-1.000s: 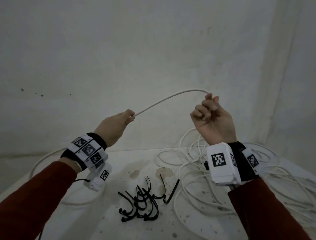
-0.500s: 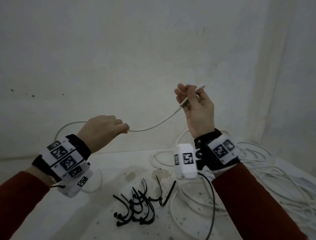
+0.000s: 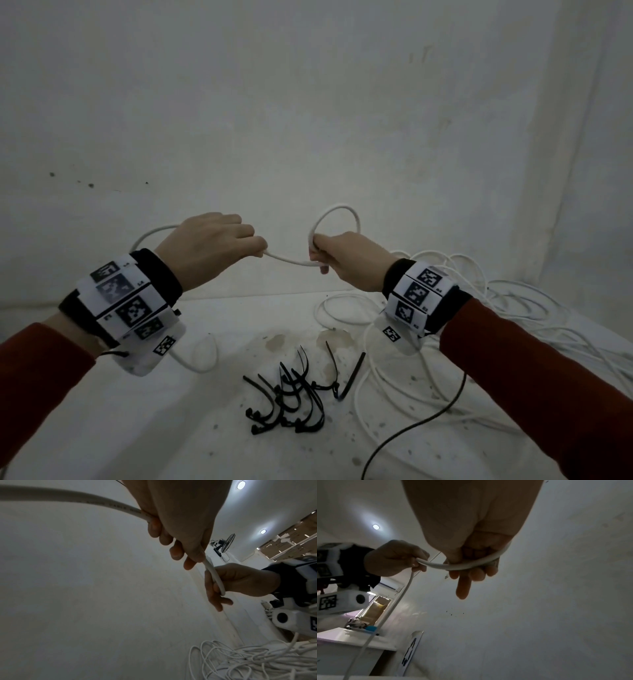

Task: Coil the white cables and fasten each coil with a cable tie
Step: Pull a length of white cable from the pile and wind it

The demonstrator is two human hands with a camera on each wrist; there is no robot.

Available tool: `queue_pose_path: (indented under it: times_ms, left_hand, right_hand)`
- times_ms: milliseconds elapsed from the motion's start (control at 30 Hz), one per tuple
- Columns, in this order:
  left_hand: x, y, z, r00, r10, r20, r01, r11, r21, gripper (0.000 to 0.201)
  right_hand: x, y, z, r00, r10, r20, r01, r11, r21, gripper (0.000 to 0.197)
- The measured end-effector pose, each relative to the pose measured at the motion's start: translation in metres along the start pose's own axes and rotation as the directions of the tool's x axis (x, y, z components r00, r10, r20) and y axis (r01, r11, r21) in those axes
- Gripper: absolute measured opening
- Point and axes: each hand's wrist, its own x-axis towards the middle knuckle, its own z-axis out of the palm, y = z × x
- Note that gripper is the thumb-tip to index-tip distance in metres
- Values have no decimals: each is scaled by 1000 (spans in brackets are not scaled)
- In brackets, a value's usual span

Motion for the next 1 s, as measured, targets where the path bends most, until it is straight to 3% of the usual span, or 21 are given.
queue_pose_path:
  times_ms: [133, 233, 367, 500, 633, 733, 800, 1000]
  left_hand:
    - [0, -1, 1, 1000, -10, 21, 11, 999, -30, 24]
    - [5, -3, 2, 1000, 2, 15, -1, 999, -49, 22]
    - [7, -15, 10, 999, -9, -36, 8, 1000, -25, 25]
    - [-1, -36, 18, 985, -172, -29, 171, 984, -43, 70]
    - [-6, -51, 27, 964, -261, -44, 258, 964, -63, 74]
    - [-8, -64, 28, 941, -330, -81, 324, 943, -75, 63]
    - [-8, -71, 26, 924, -371, -94, 365, 928, -76, 54]
    - [-1, -59, 26, 926, -366, -95, 356, 929, -104, 54]
  right_hand:
    - [-10, -4, -4, 999, 31, 11, -32, 995, 93, 30]
    - [-15, -9, -5, 999, 30, 45, -30, 999, -19, 52]
    - [-18, -9, -9, 994, 75, 84, -70, 996, -61, 53]
    - [-25, 4, -10, 992, 126, 20, -128, 981, 143, 53]
    - [-30, 14, -10, 972, 205, -113, -140, 896, 421, 44]
    - [-36, 19, -14, 965, 237, -107, -119, 769, 628, 43]
    - [-41, 21, -19, 961, 259, -94, -97, 638, 764, 45]
    - [-49, 15, -31, 943, 325, -73, 44, 94, 995, 42]
